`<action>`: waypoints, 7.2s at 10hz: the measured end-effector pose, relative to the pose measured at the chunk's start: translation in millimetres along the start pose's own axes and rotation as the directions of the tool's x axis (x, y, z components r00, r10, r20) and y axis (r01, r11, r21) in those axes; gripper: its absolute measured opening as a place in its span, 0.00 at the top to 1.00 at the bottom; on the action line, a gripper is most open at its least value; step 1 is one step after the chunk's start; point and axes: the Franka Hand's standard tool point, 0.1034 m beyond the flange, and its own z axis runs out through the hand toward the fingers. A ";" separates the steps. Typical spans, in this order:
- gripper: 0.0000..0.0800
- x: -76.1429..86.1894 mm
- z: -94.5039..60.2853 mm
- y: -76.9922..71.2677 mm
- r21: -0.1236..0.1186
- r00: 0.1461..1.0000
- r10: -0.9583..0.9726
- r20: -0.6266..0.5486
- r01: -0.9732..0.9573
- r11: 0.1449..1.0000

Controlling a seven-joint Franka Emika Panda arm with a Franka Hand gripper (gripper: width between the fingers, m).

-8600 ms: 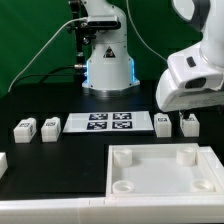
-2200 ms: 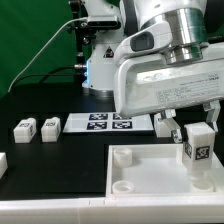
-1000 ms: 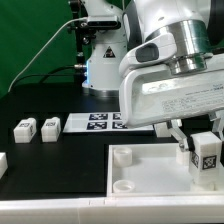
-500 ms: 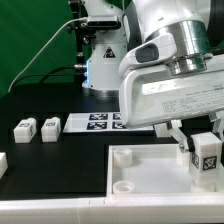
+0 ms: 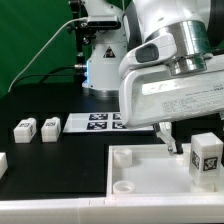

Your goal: Assemble one leg

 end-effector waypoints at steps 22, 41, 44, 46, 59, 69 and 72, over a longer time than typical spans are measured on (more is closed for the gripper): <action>0.53 19.8 1.2 -2.7 0.072 0.828 0.045 0.559 -0.102 0.992; 0.19 12.3 3.8 -9.6 -0.248 0.588 0.717 0.375 -0.682 0.688; 0.19 12.2 3.7 -3.2 -0.099 0.800 0.405 0.444 -0.405 0.909; 0.19 19.3 5.8 19.5 0.054 0.895 0.009 0.445 -0.037 0.998; 0.63 11.2 5.5 17.3 -0.415 0.226 0.956 0.185 -0.864 0.284; 0.20 13.0 5.9 -9.8 -0.357 0.475 0.830 0.291 -0.751 0.555; 0.19 13.1 5.9 -9.4 -0.245 0.696 0.602 0.392 -0.552 0.797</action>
Offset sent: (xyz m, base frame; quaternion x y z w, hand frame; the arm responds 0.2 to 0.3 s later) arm 0.0000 0.0000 0.0000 0.0000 0.0000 0.0000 1.0000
